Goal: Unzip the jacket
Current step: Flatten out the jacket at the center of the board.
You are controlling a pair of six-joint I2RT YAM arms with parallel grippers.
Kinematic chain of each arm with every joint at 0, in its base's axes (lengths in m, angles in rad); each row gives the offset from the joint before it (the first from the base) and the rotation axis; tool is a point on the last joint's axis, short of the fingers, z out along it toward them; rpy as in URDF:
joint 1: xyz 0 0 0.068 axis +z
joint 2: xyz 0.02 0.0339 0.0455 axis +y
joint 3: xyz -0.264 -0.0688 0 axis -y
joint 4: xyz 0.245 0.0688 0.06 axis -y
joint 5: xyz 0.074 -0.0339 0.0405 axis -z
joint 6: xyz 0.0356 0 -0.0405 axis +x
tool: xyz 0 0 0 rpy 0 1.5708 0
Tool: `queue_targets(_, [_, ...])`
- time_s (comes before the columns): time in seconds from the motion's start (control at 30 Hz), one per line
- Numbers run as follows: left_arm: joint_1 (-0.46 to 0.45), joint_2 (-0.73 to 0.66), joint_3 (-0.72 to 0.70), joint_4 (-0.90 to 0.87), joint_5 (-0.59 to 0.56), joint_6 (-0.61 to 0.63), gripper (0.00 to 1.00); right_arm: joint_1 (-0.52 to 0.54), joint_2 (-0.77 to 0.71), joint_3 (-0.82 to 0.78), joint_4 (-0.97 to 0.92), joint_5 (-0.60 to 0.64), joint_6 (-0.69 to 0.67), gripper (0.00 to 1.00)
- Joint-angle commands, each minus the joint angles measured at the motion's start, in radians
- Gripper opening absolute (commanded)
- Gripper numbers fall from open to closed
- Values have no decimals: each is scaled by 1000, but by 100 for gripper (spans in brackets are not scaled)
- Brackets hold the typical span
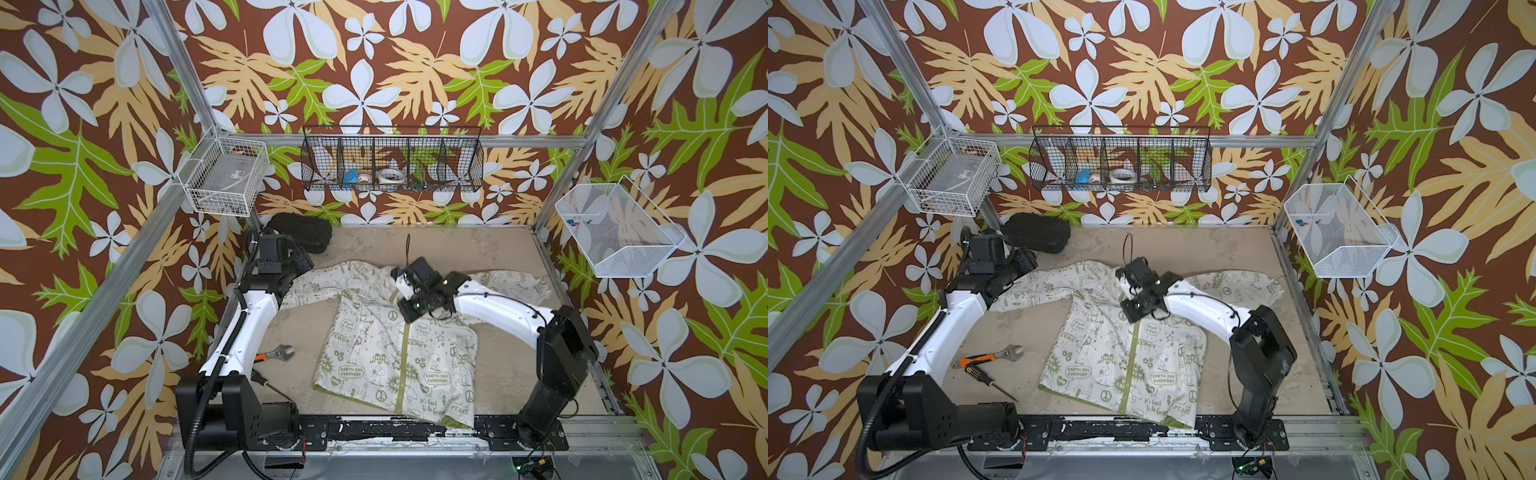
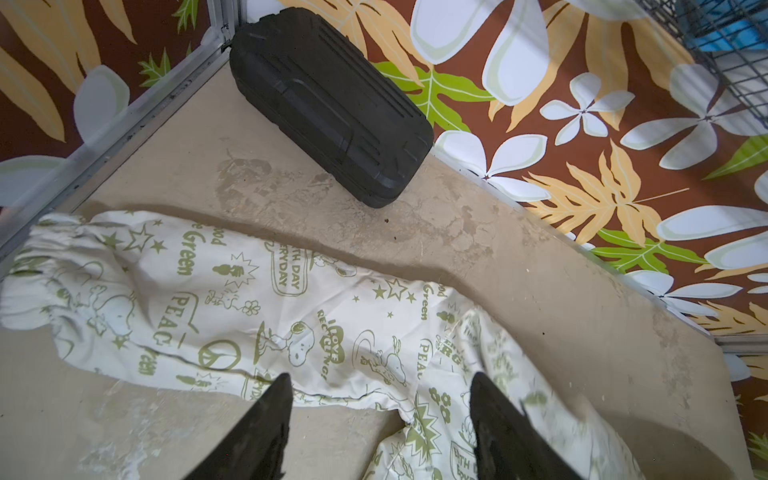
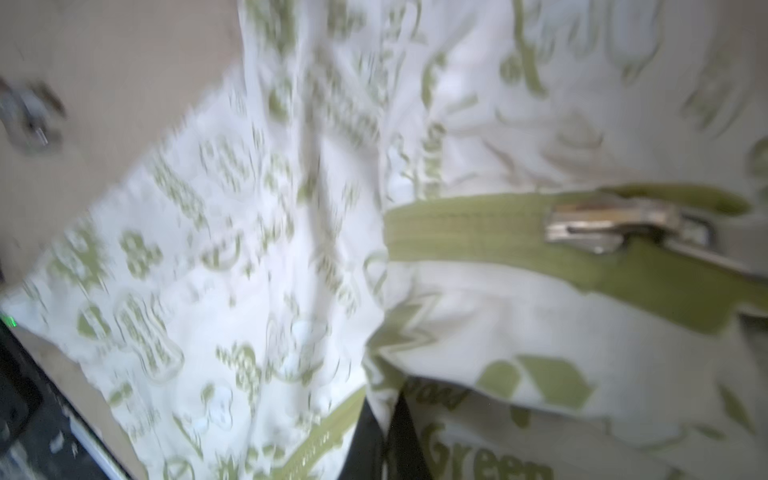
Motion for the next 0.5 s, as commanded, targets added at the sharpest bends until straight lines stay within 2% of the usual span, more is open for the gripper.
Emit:
queue_targets(0.0, [2,-48,-43,3,21,-1,69,115,-101,-241,122,122,269,0])
queue_targets(0.03, [2,-61,-59,2,26,-8,70,144,-125,-300,142,110,312,9])
queue_targets(0.07, [1,-75,-79,5,39,-13,70,171,-148,-349,147,99,355,24])
queue_targets(0.2, [1,-103,-134,8,80,-25,73,213,-268,-382,83,87,405,59])
queue_targets(0.33, [-6,-103,-148,15,131,-13,73,159,-352,-207,-29,125,338,75])
queue_targets(0.47, [-73,-91,-124,22,153,38,73,-27,-292,-11,-56,51,263,82])
